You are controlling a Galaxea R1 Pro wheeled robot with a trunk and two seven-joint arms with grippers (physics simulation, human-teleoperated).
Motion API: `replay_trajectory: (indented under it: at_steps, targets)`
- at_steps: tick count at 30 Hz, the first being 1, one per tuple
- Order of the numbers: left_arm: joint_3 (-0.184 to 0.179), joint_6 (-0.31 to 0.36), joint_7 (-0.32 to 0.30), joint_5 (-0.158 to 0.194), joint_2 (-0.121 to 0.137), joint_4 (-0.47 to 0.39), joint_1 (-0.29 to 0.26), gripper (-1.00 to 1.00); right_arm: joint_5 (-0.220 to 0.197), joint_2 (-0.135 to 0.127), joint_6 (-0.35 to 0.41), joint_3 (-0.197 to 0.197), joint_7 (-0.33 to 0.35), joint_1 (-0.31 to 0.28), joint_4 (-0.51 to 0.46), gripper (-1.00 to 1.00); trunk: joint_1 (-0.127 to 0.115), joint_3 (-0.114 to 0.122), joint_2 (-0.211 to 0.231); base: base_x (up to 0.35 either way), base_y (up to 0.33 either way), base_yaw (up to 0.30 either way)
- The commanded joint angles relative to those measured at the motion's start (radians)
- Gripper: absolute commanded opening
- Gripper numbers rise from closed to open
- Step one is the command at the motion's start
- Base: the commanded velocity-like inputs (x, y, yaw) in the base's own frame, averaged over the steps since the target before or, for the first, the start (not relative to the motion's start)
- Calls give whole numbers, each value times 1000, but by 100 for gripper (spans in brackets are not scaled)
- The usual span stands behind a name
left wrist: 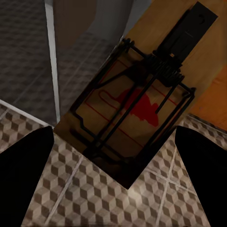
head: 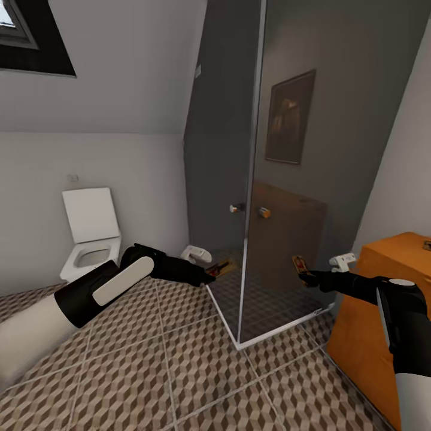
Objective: Take the four mousetraps from the cabinet in the bathroom and place them on the bathroom floor. Make sure all four end up on the same floor surface, and ensure that at least two of them are either under or directly next to the same bathroom sink.
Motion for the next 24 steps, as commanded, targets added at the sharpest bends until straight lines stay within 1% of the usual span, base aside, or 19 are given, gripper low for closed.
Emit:
replay_trajectory:
  at_steps: [1, 8, 13, 16, 19, 20, 24]
  targets:
    - [-2, 1, 8, 9, 0, -1, -2, -100, 6, 0, 7, -2, 8, -1, -1, -100, 0, -1, -1, 0, 0, 284]
    - [-2, 1, 8, 9, 0, -1, -2, -100, 6, 0, 7, -2, 8, -1, 0, -100, 0, -1, -1, 0, 0, 284]
    - [-11, 1, 8, 8, -2, 6, -2, -100, 6, 1, 7, -1, 6, -1, 4, -100, 0, -1, -1, 0, 0, 284]
    - [-13, 0, 8, 7, -6, 12, -2, -100, 7, 15, 5, 0, 4, -1, 12, -100, 0, -1, -1, 0, 0, 284]
    - [-13, -2, 9, 7, -8, 15, -2, -100, 14, 43, -8, -1, -2, -1, 17, -100, 0, -1, -1, 0, 0, 284]
    - [-13, -2, 8, 7, -8, 17, -2, -100, 15, 47, -10, 0, -4, -1, 17, -100, 0, -1, -1, 0, 0, 284]
    - [-9, -6, 9, 8, -16, 49, -2, -100, 17, 61, -18, 0, -53, -1, 19, -100, 0, -1, -1, 0, 0, 284]
